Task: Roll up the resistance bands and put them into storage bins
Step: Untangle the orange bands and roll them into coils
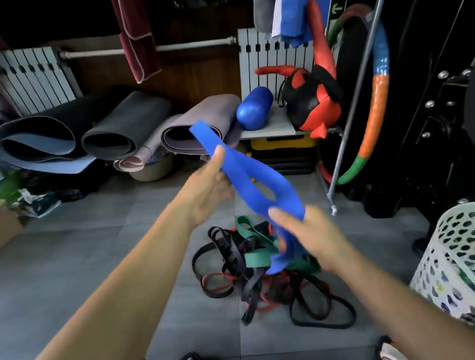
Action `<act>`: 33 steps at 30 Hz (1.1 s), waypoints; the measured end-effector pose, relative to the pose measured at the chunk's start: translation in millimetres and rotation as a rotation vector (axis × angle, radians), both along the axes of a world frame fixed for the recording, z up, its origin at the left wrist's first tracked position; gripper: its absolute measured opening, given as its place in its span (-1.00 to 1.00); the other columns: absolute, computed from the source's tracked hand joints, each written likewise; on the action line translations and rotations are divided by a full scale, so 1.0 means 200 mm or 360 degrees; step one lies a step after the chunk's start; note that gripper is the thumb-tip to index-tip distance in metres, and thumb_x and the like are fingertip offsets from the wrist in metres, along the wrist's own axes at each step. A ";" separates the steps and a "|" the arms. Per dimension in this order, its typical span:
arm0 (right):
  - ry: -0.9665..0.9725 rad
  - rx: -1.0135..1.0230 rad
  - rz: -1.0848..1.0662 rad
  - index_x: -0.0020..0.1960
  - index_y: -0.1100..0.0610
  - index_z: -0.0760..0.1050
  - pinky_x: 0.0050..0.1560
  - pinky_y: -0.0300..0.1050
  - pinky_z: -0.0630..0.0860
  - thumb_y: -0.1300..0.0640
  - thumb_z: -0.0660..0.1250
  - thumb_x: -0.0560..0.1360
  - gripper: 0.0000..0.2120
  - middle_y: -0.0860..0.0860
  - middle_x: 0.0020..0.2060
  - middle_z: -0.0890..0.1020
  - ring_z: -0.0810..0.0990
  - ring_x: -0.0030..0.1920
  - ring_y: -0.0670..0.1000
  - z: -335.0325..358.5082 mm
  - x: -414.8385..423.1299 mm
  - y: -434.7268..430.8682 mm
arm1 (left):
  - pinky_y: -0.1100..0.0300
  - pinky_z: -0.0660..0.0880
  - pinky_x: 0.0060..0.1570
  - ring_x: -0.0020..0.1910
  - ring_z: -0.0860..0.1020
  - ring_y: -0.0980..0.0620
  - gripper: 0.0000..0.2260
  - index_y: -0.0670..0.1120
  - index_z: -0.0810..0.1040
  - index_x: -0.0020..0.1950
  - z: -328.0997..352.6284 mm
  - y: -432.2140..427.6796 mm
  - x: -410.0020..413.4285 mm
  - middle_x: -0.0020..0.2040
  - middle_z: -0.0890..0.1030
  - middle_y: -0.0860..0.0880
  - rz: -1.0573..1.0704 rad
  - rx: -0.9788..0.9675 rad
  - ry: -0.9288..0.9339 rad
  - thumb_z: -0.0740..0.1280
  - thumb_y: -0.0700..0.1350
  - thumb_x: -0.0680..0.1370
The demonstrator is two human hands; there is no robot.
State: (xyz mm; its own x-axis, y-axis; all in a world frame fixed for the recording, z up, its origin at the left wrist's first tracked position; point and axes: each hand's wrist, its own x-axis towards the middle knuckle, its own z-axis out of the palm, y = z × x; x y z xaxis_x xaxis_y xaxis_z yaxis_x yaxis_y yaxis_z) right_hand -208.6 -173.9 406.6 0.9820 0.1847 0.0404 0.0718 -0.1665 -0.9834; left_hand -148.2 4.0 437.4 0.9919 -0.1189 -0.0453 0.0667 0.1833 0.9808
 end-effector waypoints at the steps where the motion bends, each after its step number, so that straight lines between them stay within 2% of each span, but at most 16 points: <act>1: -0.0067 0.0062 -0.0033 -0.49 0.19 0.43 -0.43 -0.30 0.42 0.09 0.27 0.52 -0.59 -0.01 -0.65 0.49 0.45 -0.59 -0.08 0.10 0.02 0.00 | 0.08 0.41 0.15 0.12 0.55 0.09 -0.44 -0.03 0.44 0.26 -0.08 0.00 -0.03 0.11 0.61 0.04 -0.0146 0.0058 0.0014 0.18 0.32 0.44; 3: -0.0173 0.0271 -0.0051 -0.51 0.21 0.39 -0.46 -0.33 0.39 0.10 0.24 0.53 -0.56 0.00 -0.66 0.46 0.43 -0.60 -0.06 0.29 0.07 0.02 | 0.17 0.34 0.18 0.26 0.44 0.14 -0.17 0.02 0.28 0.36 -0.27 -0.04 -0.11 0.22 0.52 0.11 -0.0329 0.0066 -0.0024 0.37 0.41 0.22; 6: -0.0140 0.0652 -0.0014 -0.47 0.23 0.35 -0.49 -0.29 0.43 0.10 0.25 0.53 -0.58 0.01 -0.67 0.44 0.43 -0.62 -0.05 0.52 0.12 0.09 | 0.27 0.30 0.29 0.35 0.33 0.19 0.02 0.01 0.10 0.43 -0.41 -0.21 -0.21 0.33 0.34 0.13 -0.0578 0.0351 -0.0284 0.58 0.17 0.13; 8: -0.0125 0.0818 0.0039 -0.44 0.23 0.36 -0.50 -0.30 0.44 0.10 0.25 0.54 -0.60 0.02 -0.66 0.44 0.43 -0.62 -0.05 0.64 0.15 0.13 | 0.29 0.37 0.21 0.27 0.41 0.13 -0.15 -0.03 0.20 0.42 -0.39 -0.34 -0.22 0.26 0.42 0.12 -0.0409 0.0636 -0.0365 0.58 -0.06 0.25; 10: -0.0042 0.1028 0.0065 -0.35 0.23 0.39 -0.46 -0.28 0.49 0.12 0.25 0.54 -0.68 0.04 -0.62 0.49 0.48 -0.58 -0.04 0.71 0.19 0.14 | 0.31 0.48 -0.09 -0.04 0.56 0.16 -0.59 -0.09 0.45 0.16 -0.34 -0.38 -0.19 -0.03 0.59 0.09 0.0080 0.0549 -0.0336 0.50 -0.12 0.37; 12: 0.0056 0.1202 0.0002 -0.26 0.21 0.41 -0.33 -0.21 0.56 0.10 0.24 0.55 -0.74 0.04 -0.56 0.55 0.55 -0.48 -0.03 0.72 0.25 0.09 | 0.29 0.46 -0.29 -0.33 0.56 0.19 -0.90 -0.10 0.53 -0.13 -0.31 -0.37 -0.17 -0.31 0.60 0.09 0.0272 0.0377 -0.0170 0.40 -0.10 0.47; 15: 0.0113 0.0698 -0.0138 -0.24 0.12 0.44 -0.15 -0.09 0.52 -0.11 0.16 0.55 -0.66 -0.02 -0.48 0.59 0.58 -0.36 -0.05 0.54 0.38 -0.05 | 0.23 0.41 -0.30 -0.38 0.52 0.07 -0.80 -0.11 0.52 -0.28 -0.32 -0.36 -0.22 -0.41 0.57 0.03 0.0276 0.0296 0.0038 0.34 -0.07 0.52; 17: 0.0324 0.0314 -0.0037 -0.13 0.12 0.49 -0.12 -0.14 0.46 -0.25 0.00 0.53 -0.50 0.03 -0.25 0.65 0.59 -0.23 -0.04 0.28 0.39 -0.12 | 0.27 0.42 -0.37 -0.45 0.52 0.08 -0.78 -0.13 0.53 -0.30 -0.28 -0.37 -0.23 -0.47 0.57 0.03 0.0290 0.0111 0.0129 0.32 -0.09 0.53; 18: 0.0462 0.0318 0.0011 -0.05 0.16 0.49 -0.15 -0.19 0.48 -0.27 -0.05 0.53 -0.44 0.07 -0.14 0.65 0.60 -0.19 -0.02 0.13 0.37 -0.15 | 0.31 0.43 -0.42 -0.48 0.52 0.09 -0.78 -0.15 0.52 -0.29 -0.25 -0.37 -0.22 -0.49 0.57 0.02 0.0286 0.0028 0.0172 0.31 -0.10 0.54; 20: 0.0586 0.0618 0.0050 0.04 0.23 0.49 -0.17 -0.23 0.54 -0.22 -0.01 0.51 -0.44 0.10 -0.08 0.66 0.64 -0.14 0.01 -0.11 0.29 -0.19 | 0.32 0.47 -0.45 -0.45 0.56 0.04 -0.80 -0.19 0.52 -0.21 -0.18 -0.37 -0.18 -0.42 0.60 -0.06 0.0270 -0.0069 0.0256 0.30 -0.11 0.55; 23: 0.0466 0.1290 -0.0311 -0.04 0.19 0.50 -0.07 -0.18 0.55 -0.06 0.10 0.55 -0.65 0.01 -0.22 0.69 0.66 -0.15 -0.06 -0.31 0.17 -0.27 | 0.08 0.55 -0.19 -0.25 0.56 -0.12 -0.80 -0.22 0.50 -0.05 -0.09 -0.36 -0.14 -0.22 0.56 -0.21 0.0295 -0.0037 0.0259 0.34 -0.07 0.53; 25: 0.0481 0.0824 -0.0452 -0.17 0.18 0.49 -0.14 -0.21 0.52 0.14 0.16 0.57 -0.78 0.02 -0.31 0.65 0.61 -0.24 -0.03 -0.47 0.11 -0.33 | -0.05 0.53 -0.07 -0.24 0.55 -0.12 -0.76 -0.26 0.48 0.05 -0.02 -0.37 -0.13 -0.19 0.56 -0.21 0.0335 -0.0054 0.0183 0.33 -0.10 0.53; 27: 0.0595 -0.0317 -0.0173 -0.07 0.21 0.50 -0.10 -0.18 0.47 0.23 0.27 0.52 -0.94 0.09 -0.13 0.63 0.58 -0.11 0.02 -0.73 0.06 -0.36 | 0.06 0.54 -0.20 -0.41 0.56 -0.06 -0.76 -0.28 0.47 0.08 0.08 -0.37 -0.12 -0.32 0.59 -0.15 0.0368 -0.0151 0.0122 0.32 -0.12 0.54; 29: 0.0486 -0.1106 -0.0074 0.25 0.24 0.38 0.17 -0.14 0.37 0.18 0.41 0.41 -0.54 0.16 0.19 0.48 0.48 0.20 0.11 -0.93 0.04 -0.37 | 0.11 0.56 -0.27 -0.49 0.56 -0.01 -0.85 -0.23 0.50 -0.01 0.19 -0.37 -0.11 -0.42 0.60 -0.09 0.0343 -0.0297 0.0101 0.31 -0.15 0.54; 31: 0.0200 -0.1171 -0.0082 0.44 0.20 0.13 0.32 -0.13 0.24 0.07 0.54 0.25 -0.09 0.13 0.36 0.29 0.30 0.36 0.11 -0.97 0.07 -0.34 | 0.07 0.58 -0.21 -0.38 0.59 -0.03 -0.88 -0.20 0.52 -0.05 0.31 -0.36 -0.10 -0.33 0.61 -0.12 0.0280 -0.0401 0.0093 0.31 -0.14 0.54; 33: 0.0051 -0.1127 -0.0024 0.50 0.11 -0.03 0.40 -0.07 0.21 -0.05 0.60 0.10 0.17 0.06 0.45 0.17 0.18 0.44 0.06 -0.95 0.13 -0.28 | 0.03 0.59 -0.14 -0.30 0.59 -0.07 -0.87 -0.20 0.52 -0.06 0.42 -0.36 -0.11 -0.24 0.61 -0.14 0.0248 -0.0437 0.0091 0.33 -0.13 0.53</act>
